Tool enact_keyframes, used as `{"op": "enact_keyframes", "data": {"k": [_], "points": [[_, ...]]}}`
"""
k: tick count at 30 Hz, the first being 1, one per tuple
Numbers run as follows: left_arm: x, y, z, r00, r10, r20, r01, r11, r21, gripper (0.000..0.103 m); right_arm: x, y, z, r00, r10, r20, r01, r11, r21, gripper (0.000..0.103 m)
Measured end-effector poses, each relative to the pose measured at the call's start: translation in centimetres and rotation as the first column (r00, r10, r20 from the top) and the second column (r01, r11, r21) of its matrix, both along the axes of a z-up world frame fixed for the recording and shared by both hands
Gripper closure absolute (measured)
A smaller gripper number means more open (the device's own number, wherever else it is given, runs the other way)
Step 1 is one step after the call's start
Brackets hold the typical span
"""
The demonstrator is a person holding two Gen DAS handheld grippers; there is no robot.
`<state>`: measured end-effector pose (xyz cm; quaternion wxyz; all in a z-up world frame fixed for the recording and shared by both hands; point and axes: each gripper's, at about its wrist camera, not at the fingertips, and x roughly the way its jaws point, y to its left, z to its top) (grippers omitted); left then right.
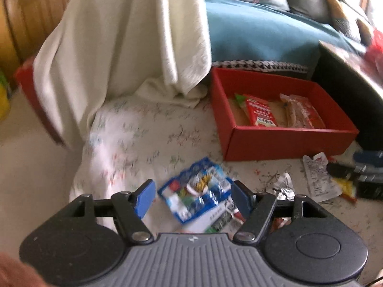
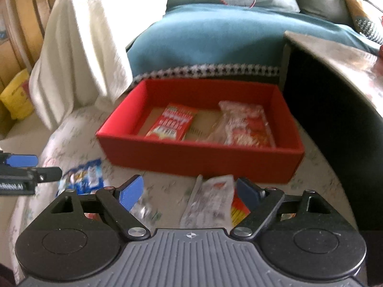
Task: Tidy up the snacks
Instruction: 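Grasp the brown meat pouch with the right tool while the left tool moves to the blue packet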
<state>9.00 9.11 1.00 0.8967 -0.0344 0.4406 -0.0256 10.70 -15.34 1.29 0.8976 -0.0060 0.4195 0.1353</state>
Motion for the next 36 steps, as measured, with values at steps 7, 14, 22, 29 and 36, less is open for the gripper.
{"op": "enact_keyframes", "data": {"k": [7, 14, 22, 29, 36], "points": [[-1.6, 1.0, -0.2, 1.0, 0.002, -0.011, -0.003, 0.999, -0.04, 0.04, -1.2, 2.3, -1.5, 0.994, 0.088, -0.06, -0.09, 0.996, -0.025, 0.012], [-2.0, 3.5, 0.4, 0.999, 0.045, -0.008, -0.045, 0.991, -0.13, 0.04, -1.6, 6.5, -1.8, 0.902, 0.431, 0.006, -0.42, 0.881, -0.217, 0.012], [-1.9, 3.8, 0.2, 0.999, -0.006, -0.034, 0.0, 0.986, -0.167, 0.04, 0.5, 10.6, -3.0, 0.71, 0.691, -0.136, -0.683, 0.629, -0.37, 0.011], [-1.0, 3.8, -0.1, 0.998, -0.021, -0.054, 0.012, 0.986, -0.166, 0.04, 3.2, 12.4, -4.4, 0.599, 0.732, -0.326, -0.8, 0.569, -0.192, 0.013], [-0.6, 3.3, -0.4, 0.997, -0.032, -0.065, 0.023, 0.99, -0.139, 0.04, -0.9, 9.7, -4.6, 0.676, 0.678, -0.289, -0.733, 0.659, -0.17, 0.034]]}}
